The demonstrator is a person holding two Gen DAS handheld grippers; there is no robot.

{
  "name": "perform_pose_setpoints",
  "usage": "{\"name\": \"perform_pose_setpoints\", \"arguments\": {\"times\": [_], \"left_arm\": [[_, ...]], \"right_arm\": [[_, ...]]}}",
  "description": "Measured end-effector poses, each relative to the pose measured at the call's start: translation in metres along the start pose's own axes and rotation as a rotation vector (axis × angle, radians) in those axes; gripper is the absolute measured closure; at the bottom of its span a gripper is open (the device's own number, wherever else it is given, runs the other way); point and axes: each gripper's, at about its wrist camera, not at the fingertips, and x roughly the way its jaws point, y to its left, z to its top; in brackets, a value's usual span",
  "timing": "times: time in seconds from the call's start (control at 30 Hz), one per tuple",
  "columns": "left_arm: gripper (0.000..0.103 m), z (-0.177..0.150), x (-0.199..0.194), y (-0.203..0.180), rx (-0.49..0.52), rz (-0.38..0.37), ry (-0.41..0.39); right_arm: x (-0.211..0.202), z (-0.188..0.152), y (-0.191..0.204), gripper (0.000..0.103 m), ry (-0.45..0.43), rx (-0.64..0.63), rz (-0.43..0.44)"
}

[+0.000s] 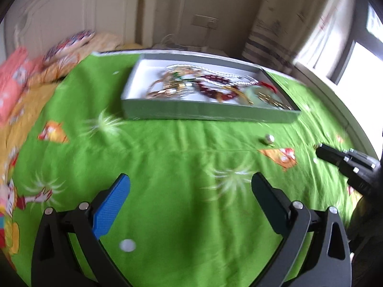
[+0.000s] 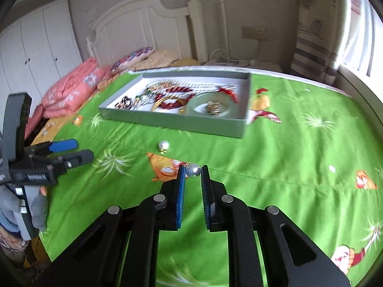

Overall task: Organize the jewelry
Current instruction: 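Grasp the second pearl earring with the left tool while the right holds the first, then carry both pearl earrings into the box and open both tools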

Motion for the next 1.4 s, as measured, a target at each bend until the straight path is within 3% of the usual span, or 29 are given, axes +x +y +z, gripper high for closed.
{"name": "perform_pose_setpoints", "arguments": {"times": [0.17, 0.27, 0.43, 0.53, 0.87, 1.13, 1.4], "left_arm": [[0.004, 0.008, 0.017, -0.042, 0.1, -0.007, 0.029], [0.01, 0.017, 0.026, -0.062, 0.142, -0.01, 0.02], [0.031, 0.032, 0.045, -0.088, 0.212, -0.031, 0.036], [0.048, 0.035, 0.057, -0.093, 0.221, -0.047, 0.06], [0.066, 0.038, 0.067, -0.101, 0.251, -0.061, 0.06], [0.087, 0.037, 0.066, -0.105, 0.283, -0.106, 0.056], [0.089, 0.036, 0.066, -0.104, 0.276, -0.114, 0.056]], "right_arm": [[-0.012, -0.006, -0.023, 0.089, -0.032, 0.073, 0.031], [-0.015, -0.007, -0.031, 0.089, -0.039, 0.104, 0.049], [-0.015, -0.007, -0.029, 0.089, -0.041, 0.099, 0.053], [-0.016, -0.008, -0.031, 0.089, -0.044, 0.106, 0.059], [-0.016, -0.009, -0.032, 0.089, -0.042, 0.112, 0.064], [-0.015, -0.009, -0.031, 0.089, -0.041, 0.111, 0.063], [-0.014, -0.008, -0.032, 0.089, -0.036, 0.111, 0.06]]}}
